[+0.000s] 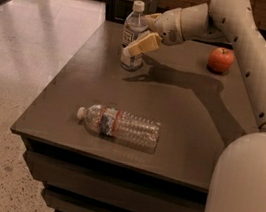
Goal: Pick blue plastic bottle
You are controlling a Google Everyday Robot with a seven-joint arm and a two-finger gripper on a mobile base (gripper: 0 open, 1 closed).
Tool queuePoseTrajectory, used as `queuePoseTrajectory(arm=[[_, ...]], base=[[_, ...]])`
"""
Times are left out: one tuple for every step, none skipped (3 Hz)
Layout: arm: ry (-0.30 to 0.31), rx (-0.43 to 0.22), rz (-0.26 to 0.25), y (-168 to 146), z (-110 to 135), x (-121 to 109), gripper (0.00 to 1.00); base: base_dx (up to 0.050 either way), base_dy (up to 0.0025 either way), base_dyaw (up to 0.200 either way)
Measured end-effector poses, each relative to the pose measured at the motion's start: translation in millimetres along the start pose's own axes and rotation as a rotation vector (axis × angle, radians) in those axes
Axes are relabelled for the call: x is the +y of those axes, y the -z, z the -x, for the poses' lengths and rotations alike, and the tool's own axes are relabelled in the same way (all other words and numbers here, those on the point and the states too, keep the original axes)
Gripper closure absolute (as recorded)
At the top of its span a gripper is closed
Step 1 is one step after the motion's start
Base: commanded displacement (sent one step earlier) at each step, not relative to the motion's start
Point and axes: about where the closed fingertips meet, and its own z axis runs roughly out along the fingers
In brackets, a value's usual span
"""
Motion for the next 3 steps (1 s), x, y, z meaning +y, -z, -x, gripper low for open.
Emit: queuePoseTrajectory(arm=[[-0.013,-0.016,0.002,-3.2,-0.2,-3.0,0.39],[-0.024,-0.027,0.002,-4.0,-2.0,-5.0,0.62],[-0.017,-0.041,-0.003,2.3,5.1,-8.5,0.86]], base=[[0.000,0.00000,0.000],[0.000,0.00000,0.000],[0.000,0.00000,0.000]])
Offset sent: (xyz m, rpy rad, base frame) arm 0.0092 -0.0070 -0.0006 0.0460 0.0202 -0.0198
